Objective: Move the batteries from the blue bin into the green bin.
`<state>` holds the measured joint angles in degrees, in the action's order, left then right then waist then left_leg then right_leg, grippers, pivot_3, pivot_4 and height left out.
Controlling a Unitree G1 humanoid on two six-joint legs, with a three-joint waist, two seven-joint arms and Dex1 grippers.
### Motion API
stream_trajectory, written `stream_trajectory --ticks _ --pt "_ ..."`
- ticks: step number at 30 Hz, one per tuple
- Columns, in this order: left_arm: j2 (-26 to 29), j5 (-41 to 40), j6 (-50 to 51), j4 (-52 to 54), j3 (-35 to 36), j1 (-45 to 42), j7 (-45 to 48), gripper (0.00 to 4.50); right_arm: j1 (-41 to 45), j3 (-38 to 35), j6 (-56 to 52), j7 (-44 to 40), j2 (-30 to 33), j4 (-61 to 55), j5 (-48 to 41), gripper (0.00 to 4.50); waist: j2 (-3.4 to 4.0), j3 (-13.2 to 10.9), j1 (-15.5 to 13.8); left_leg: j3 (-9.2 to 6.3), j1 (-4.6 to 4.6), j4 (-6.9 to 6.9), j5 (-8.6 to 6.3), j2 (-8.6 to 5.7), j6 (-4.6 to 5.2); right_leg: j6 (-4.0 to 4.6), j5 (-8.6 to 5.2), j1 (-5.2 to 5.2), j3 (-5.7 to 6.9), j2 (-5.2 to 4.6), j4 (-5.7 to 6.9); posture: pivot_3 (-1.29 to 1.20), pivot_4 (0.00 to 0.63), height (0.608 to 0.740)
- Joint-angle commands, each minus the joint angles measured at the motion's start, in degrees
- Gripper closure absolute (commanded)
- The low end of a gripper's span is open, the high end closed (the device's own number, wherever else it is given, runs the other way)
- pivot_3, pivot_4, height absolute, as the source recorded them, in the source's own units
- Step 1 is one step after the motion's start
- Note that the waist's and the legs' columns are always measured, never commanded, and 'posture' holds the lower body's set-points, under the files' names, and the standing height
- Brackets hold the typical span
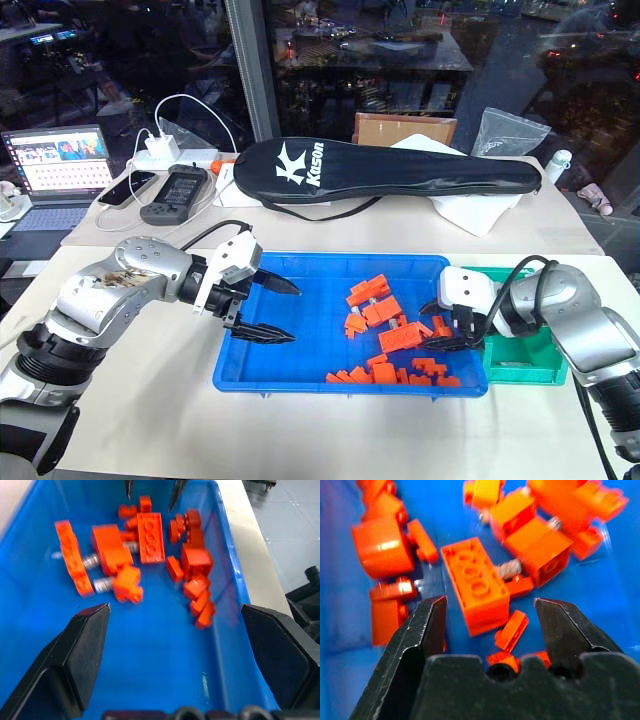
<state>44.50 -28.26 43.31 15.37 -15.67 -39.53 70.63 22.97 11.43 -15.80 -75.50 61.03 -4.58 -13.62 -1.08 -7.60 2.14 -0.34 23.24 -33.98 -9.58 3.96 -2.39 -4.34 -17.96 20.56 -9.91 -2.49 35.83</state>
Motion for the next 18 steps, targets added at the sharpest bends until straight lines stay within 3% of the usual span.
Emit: stream_trajectory --ticks 1,5,8,11,12,18 --pt "0.2 -0.4 0.0 2.3 2.2 -0.4 -1.2 0.00 1.6 1.0 3.0 -1.8 -1.5 1.3 1.8 1.24 0.01 0.0 0.0 0.00 -0.01 0.00 0.00 0.00 0.00 0.00 0.00 -0.02 0.00 0.00 0.00 0.00 0.150 0.720" --pt "-0.1 -0.8 0.6 2.6 2.6 0.0 -1.9 0.00 2.8 1.8 2.9 -1.8 -4.1 2.9 3.3 1.24 0.01 0.0 0.0 0.00 -0.06 -0.04 0.00 0.00 0.00 0.00 0.01 -0.08 0.00 0.00 0.02 0.00 0.150 0.720" --pt "-0.3 -1.0 0.8 2.8 2.9 0.2 -2.4 0.00 3.3 1.6 2.0 -3.0 -4.2 2.6 3.4 1.90 0.02 0.0 0.0 0.00 -0.06 -0.04 0.00 -0.01 0.00 0.01 0.01 -0.09 0.00 0.00 0.04 0.00 0.150 0.720" --pt "-0.3 -1.1 0.6 2.6 2.9 0.2 -2.6 0.00 3.4 0.9 0.9 -3.8 -3.7 1.3 2.8 2.97 0.02 0.0 0.0 -0.01 -0.07 -0.04 0.00 0.00 0.00 0.01 0.01 -0.09 0.00 0.01 0.05 0.00 0.150 0.720" --pt "-0.4 -1.1 0.5 2.5 3.0 0.1 -2.7 0.00 3.5 0.6 0.9 -3.9 -3.6 1.0 2.9 3.15 0.02 0.0 -0.1 -0.01 -0.07 -0.04 0.00 0.00 0.00 0.01 0.01 -0.10 0.00 0.00 0.05 0.00 0.150 0.720" --pt "-0.6 -1.6 0.6 2.0 3.5 0.0 -3.2 0.00 6.4 -1.3 -3.6 -5.1 -3.0 -3.8 -0.2 3.15 0.03 0.0 -0.1 -0.01 -0.08 -0.06 0.00 0.00 0.00 0.00 0.01 -0.12 0.00 0.00 0.05 0.00 0.150 0.720"
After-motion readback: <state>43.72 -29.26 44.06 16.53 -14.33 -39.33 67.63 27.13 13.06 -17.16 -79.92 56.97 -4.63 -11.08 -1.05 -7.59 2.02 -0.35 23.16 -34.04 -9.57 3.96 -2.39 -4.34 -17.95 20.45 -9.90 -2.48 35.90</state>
